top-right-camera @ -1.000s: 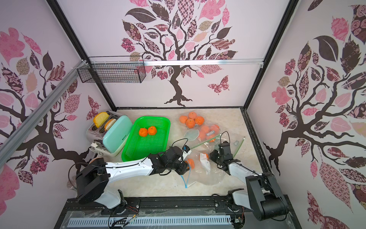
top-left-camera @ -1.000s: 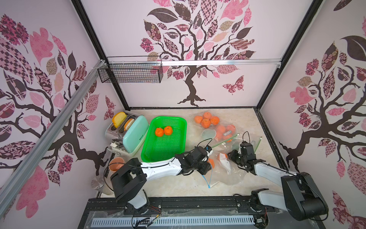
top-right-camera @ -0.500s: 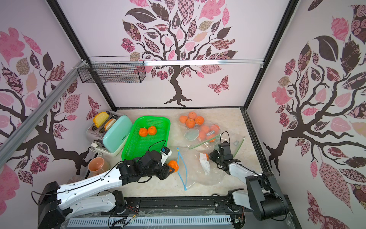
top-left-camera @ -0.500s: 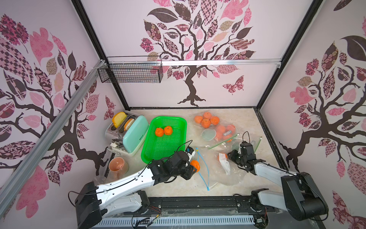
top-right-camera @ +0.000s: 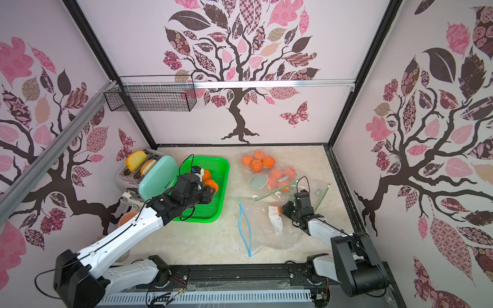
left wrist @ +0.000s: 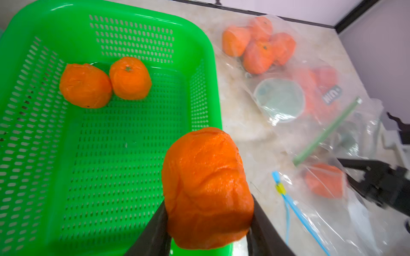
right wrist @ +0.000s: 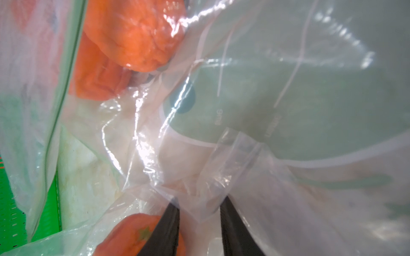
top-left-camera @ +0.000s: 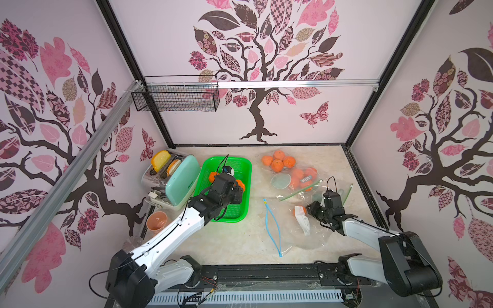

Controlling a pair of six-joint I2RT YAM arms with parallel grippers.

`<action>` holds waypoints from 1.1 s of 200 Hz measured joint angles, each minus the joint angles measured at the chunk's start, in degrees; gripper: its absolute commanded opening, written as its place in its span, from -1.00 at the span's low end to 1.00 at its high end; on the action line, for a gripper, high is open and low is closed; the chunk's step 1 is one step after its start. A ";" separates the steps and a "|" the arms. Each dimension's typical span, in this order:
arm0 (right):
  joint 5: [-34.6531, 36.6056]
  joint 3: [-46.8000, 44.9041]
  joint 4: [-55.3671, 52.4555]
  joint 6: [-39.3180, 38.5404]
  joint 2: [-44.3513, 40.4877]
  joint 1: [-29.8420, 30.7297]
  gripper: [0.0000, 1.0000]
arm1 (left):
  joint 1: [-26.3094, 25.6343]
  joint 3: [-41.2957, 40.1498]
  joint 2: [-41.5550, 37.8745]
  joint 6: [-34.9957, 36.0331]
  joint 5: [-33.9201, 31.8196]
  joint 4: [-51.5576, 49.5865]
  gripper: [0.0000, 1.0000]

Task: Open the zip-top bag and take out the orange
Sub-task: Place the orange in the basket.

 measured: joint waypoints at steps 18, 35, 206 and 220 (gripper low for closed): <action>0.00 -0.31 0.07 0.02 -0.02 0.04 -0.31 | 3.61 3.17 6.21 0.22 1.55 1.25 -0.27; 0.00 -0.42 0.09 0.02 -0.02 0.09 -0.31 | 7.10 7.08 12.83 0.22 3.74 2.95 -0.28; -0.17 -0.42 0.31 0.39 -0.02 0.15 -0.23 | 13.14 30.86 46.42 4.13 6.99 2.78 0.28; -0.17 -0.42 0.31 0.39 -0.02 0.15 -0.22 | 13.16 32.15 47.12 4.66 7.13 1.75 0.31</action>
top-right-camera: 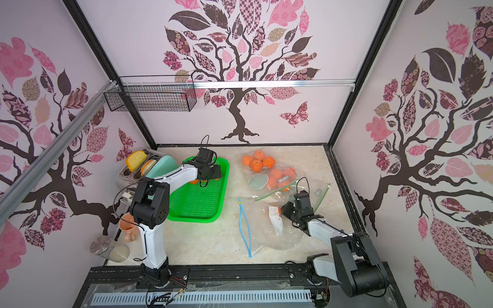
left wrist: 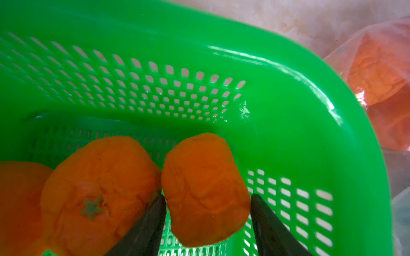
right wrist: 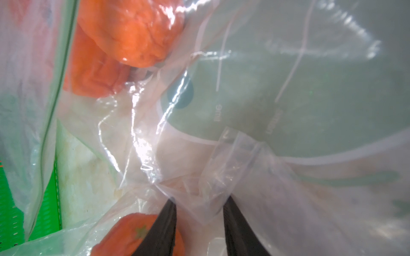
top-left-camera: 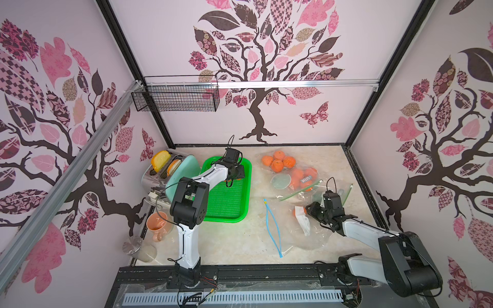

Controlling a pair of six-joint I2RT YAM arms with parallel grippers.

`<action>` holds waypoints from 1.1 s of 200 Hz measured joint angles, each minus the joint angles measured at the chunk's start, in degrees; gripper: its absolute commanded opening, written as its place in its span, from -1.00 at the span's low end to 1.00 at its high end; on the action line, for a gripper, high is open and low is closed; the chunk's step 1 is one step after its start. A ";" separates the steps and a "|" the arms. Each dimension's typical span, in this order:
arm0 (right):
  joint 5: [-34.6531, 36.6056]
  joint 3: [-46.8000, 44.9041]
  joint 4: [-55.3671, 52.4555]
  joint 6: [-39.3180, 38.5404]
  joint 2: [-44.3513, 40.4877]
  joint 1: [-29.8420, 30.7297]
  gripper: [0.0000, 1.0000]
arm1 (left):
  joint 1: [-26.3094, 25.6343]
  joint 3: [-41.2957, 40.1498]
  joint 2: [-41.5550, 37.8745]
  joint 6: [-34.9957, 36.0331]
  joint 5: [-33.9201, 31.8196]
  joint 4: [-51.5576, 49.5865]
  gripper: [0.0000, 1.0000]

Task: Open the zip-top bag and take out the orange
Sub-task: Place the orange in the basket, then pick up the orange from the zipper food storage bag.

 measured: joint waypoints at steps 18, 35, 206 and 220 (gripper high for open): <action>0.00 0.00 0.00 0.02 0.00 0.00 -0.22 | 0.00 0.39 0.17 0.31 0.42 -0.85 0.33; 0.02 0.00 0.02 0.02 0.00 0.00 -0.22 | 0.00 0.44 0.11 0.42 0.79 -1.77 0.33; 1.49 0.00 -0.13 0.24 -0.31 0.24 -0.21 | -30.53 -40.06 -46.31 -2.43 15.13 5.22 -0.39; 1.51 0.00 -0.15 0.24 -0.31 0.26 -0.20 | -32.02 -40.24 -44.89 -1.86 15.54 5.68 -0.45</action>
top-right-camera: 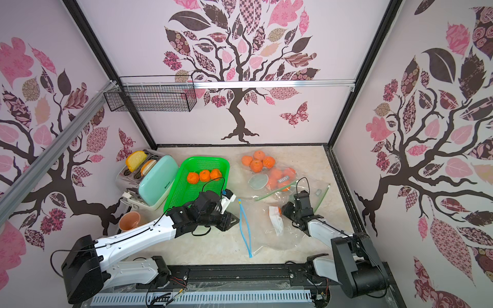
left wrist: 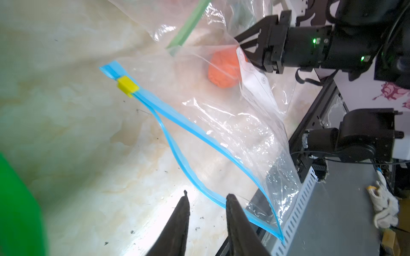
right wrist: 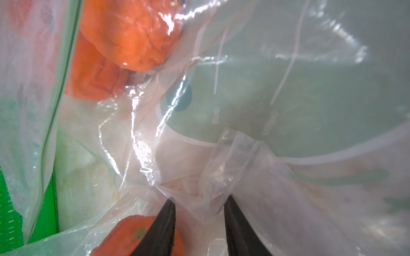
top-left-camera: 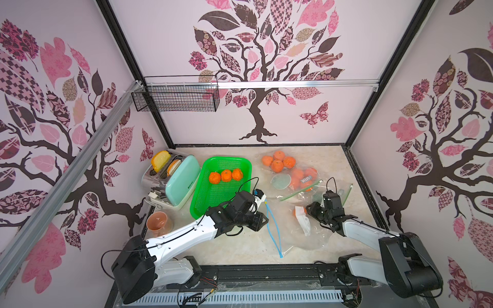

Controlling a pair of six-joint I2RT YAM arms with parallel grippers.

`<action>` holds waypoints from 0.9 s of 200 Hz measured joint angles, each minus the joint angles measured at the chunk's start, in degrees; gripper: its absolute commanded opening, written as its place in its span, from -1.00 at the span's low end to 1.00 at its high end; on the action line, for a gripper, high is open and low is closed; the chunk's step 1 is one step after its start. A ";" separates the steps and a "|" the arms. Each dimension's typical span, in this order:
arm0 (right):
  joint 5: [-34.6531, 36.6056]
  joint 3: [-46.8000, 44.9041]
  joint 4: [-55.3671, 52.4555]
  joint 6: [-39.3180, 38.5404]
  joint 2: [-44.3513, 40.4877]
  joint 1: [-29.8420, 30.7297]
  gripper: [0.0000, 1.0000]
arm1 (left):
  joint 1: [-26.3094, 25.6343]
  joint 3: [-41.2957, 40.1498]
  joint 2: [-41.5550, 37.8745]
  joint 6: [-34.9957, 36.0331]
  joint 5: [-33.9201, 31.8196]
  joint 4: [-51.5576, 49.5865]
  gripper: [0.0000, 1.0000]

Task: Open the zip-top bag and take out the orange
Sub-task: Pick up the orange from the zipper food storage bag.

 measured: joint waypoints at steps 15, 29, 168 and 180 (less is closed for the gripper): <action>0.02 0.00 -0.09 0.00 0.00 0.00 -0.20 | -0.33 0.15 2.49 0.48 0.31 0.85 -0.49; 0.07 0.00 -0.22 -0.02 -0.04 0.00 -0.20 | -0.35 0.24 5.01 0.57 0.55 1.46 -0.53; 0.20 0.00 -0.70 -0.02 -0.48 0.00 -0.20 | -4.44 3.72 13.64 0.96 4.17 7.37 -0.59; 0.13 0.00 -0.70 -0.04 -0.48 0.00 -0.20 | -4.48 4.26 14.69 1.38 4.00 7.43 -0.51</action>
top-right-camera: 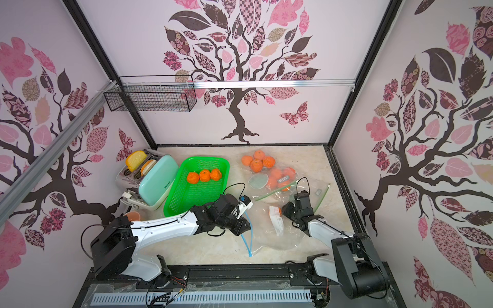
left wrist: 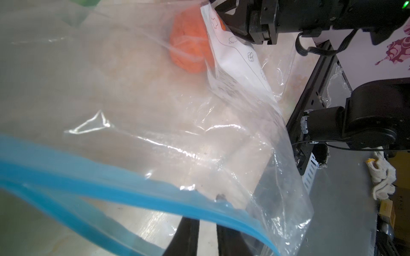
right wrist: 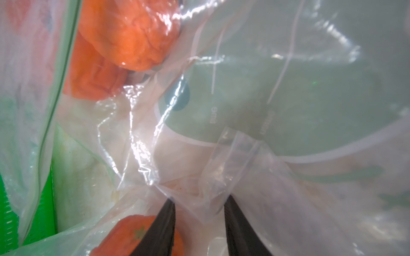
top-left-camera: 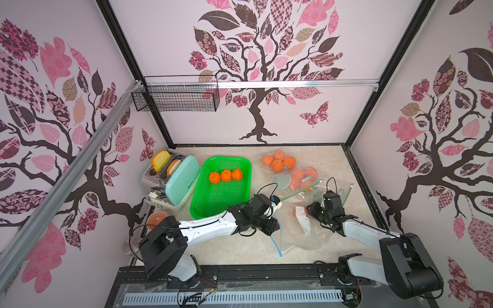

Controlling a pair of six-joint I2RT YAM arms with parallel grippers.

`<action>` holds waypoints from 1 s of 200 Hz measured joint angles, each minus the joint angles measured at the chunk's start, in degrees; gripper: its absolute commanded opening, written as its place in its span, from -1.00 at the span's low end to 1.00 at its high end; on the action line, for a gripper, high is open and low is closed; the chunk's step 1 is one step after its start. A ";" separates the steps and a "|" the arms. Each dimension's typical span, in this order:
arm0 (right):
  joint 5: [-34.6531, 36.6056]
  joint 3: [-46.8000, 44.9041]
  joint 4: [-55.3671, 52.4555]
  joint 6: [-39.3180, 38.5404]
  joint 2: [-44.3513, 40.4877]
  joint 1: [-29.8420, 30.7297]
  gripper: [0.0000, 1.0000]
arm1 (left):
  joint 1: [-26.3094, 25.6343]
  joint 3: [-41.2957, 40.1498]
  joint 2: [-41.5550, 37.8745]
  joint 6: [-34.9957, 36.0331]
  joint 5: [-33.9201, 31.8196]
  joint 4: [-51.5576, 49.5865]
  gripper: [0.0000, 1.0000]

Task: Open the zip-top bag and take out the orange
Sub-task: Pick up the orange from the zipper food storage bag.

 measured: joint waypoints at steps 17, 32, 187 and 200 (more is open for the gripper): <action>-0.15 0.00 0.00 0.00 0.00 0.00 -0.20 | 0.04 0.11 1.70 0.26 0.02 0.13 -0.38; -0.13 0.00 -0.02 0.00 0.00 0.00 -0.20 | 0.04 0.09 3.45 0.52 0.24 0.59 -0.26; 7.04 6.10 -6.91 -3.08 -7.13 0.04 -0.01 | 0.00 3.37 15.39 3.21 -2.64 13.11 -0.02; 8.13 7.93 -7.04 -3.26 -6.88 0.02 -0.08 | 0.00 3.37 16.17 3.15 -2.69 13.18 -0.05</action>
